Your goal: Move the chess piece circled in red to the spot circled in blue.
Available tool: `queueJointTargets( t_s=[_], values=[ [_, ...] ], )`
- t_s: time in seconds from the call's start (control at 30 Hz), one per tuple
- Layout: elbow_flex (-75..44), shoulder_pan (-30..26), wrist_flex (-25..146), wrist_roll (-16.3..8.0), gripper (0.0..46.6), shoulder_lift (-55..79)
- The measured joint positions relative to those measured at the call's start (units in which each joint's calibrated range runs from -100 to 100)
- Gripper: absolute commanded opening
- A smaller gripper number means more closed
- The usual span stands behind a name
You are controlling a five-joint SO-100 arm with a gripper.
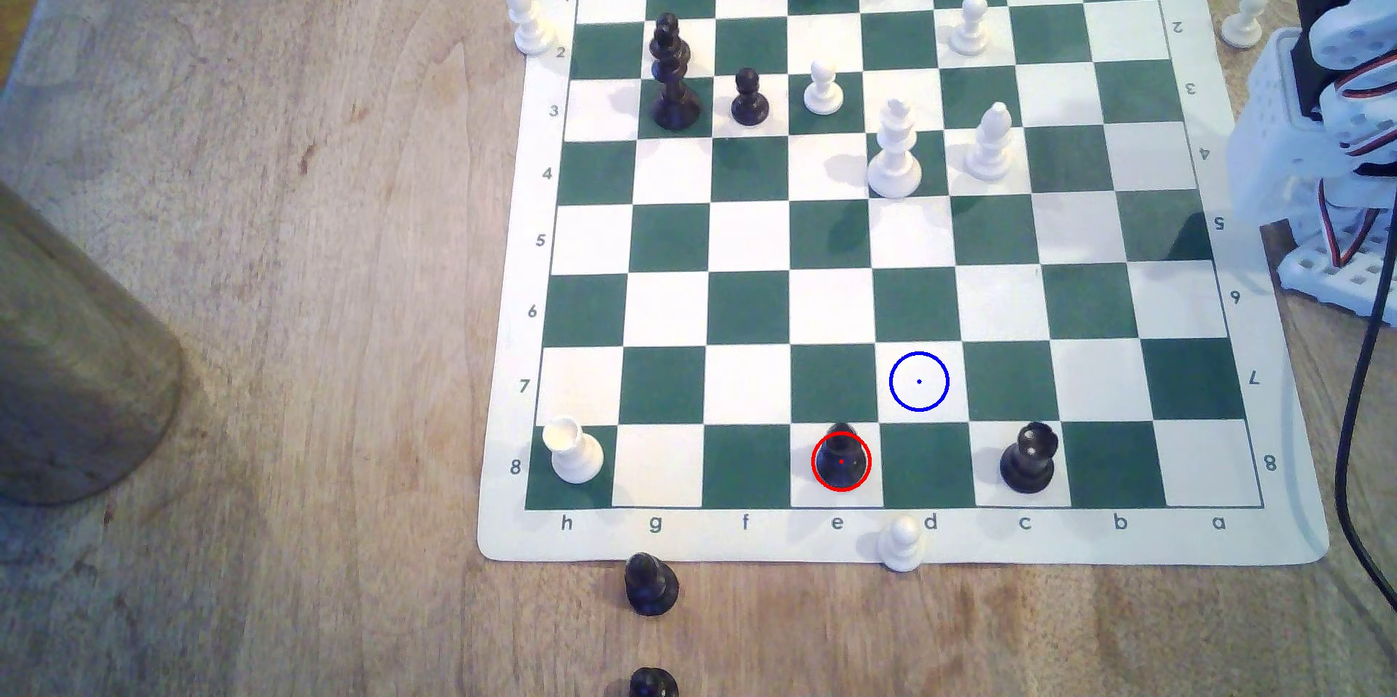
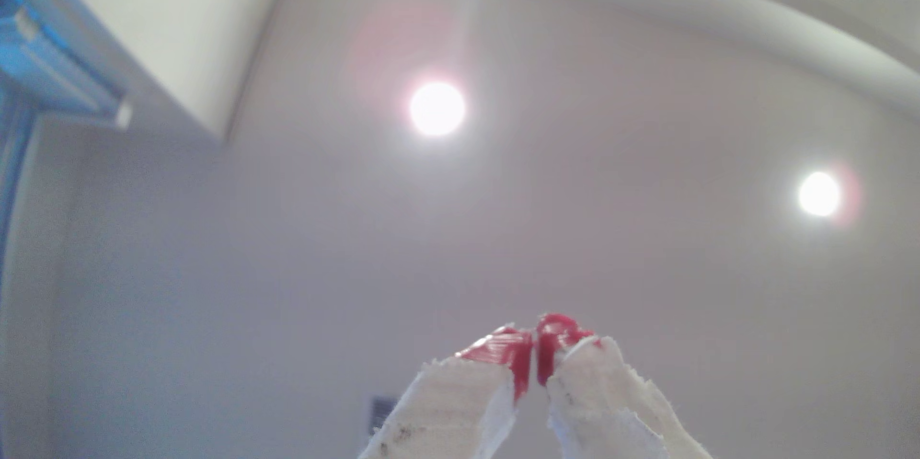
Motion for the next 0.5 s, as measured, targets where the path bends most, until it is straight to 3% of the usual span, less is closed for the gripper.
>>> queueJointTargets(
  t_s=[0.13, 0.5],
  values=[
    [0.0, -1.47, 2.71, 0.24, 0.2, 0.0],
    [-7.32, -5.9, 36.81, -0.1, 0.2, 0.0]
  ],
)
